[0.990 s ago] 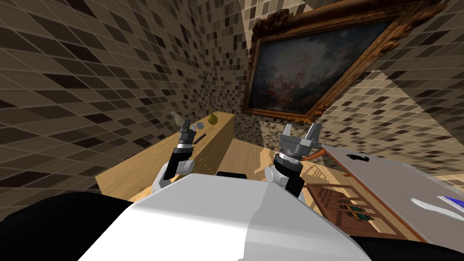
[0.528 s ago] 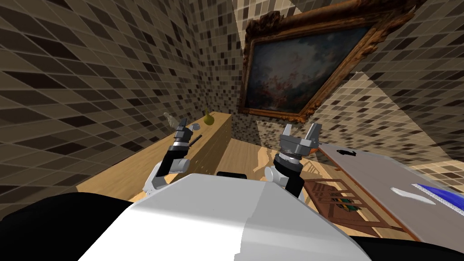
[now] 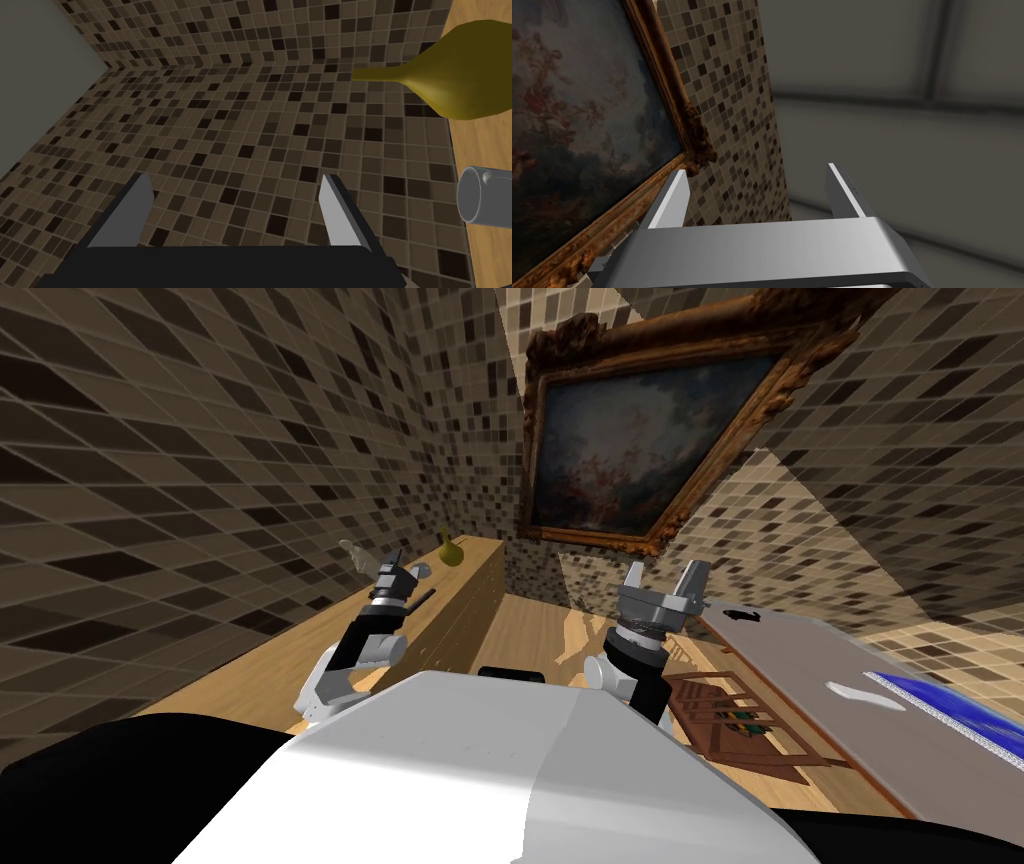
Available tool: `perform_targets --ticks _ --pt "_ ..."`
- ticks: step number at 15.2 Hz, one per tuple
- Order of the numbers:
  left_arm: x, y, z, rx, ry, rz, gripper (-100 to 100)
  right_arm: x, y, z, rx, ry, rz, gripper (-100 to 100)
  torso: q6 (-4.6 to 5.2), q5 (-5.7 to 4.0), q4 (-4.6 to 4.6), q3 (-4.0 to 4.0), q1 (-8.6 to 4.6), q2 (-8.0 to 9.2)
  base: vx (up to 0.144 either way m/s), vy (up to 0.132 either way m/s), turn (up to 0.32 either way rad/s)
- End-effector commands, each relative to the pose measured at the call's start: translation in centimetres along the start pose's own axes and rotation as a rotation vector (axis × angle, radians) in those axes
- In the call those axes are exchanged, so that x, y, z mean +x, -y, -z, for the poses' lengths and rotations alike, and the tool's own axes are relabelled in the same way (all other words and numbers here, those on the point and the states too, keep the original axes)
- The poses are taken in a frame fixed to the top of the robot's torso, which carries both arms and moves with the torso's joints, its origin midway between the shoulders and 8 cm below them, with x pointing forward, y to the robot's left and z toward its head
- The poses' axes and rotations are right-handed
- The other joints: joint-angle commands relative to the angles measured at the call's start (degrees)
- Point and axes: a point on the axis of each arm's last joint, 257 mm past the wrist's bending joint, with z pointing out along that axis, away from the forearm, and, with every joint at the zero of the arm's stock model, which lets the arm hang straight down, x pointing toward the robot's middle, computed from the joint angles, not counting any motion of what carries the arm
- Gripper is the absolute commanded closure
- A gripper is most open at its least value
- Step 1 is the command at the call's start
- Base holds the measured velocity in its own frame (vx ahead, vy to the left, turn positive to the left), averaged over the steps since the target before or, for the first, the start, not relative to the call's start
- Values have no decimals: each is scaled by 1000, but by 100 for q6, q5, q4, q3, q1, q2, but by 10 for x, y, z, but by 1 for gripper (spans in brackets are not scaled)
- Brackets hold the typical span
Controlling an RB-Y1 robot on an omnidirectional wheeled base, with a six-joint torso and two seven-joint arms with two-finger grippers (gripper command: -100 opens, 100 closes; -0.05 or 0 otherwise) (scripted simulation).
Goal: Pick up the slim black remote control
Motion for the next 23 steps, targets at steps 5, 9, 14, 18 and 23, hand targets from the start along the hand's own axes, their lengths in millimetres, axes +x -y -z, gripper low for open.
perform_targets --ticks 5,9,14,18,23 --pt "-30 -23 -3 -104 41 75 -100 0 0 0 0 0 0 0 -1 1 0 1 5 1 23 -35 -70" --pt "-44 -39 -2 -173 63 107 -100 0 0 0 0 0 0 0 0 1 0 -1 5 -2 32 -34 -71" --pt "-57 -54 0 -238 88 140 -100 0 0 0 0 0 0 0 -1 2 -1 -2 8 -3 29 -23 -41" --pt "-84 -72 3 -319 136 204 -100 0 0 0 0 0 0 0 -1 2 -1 -1 10 -2 33 -23 -65" --pt "-98 -94 12 -414 172 239 -100 0 0 0 0 0 0 0 0 3 -2 -6 13 -11 46 -16 -48"
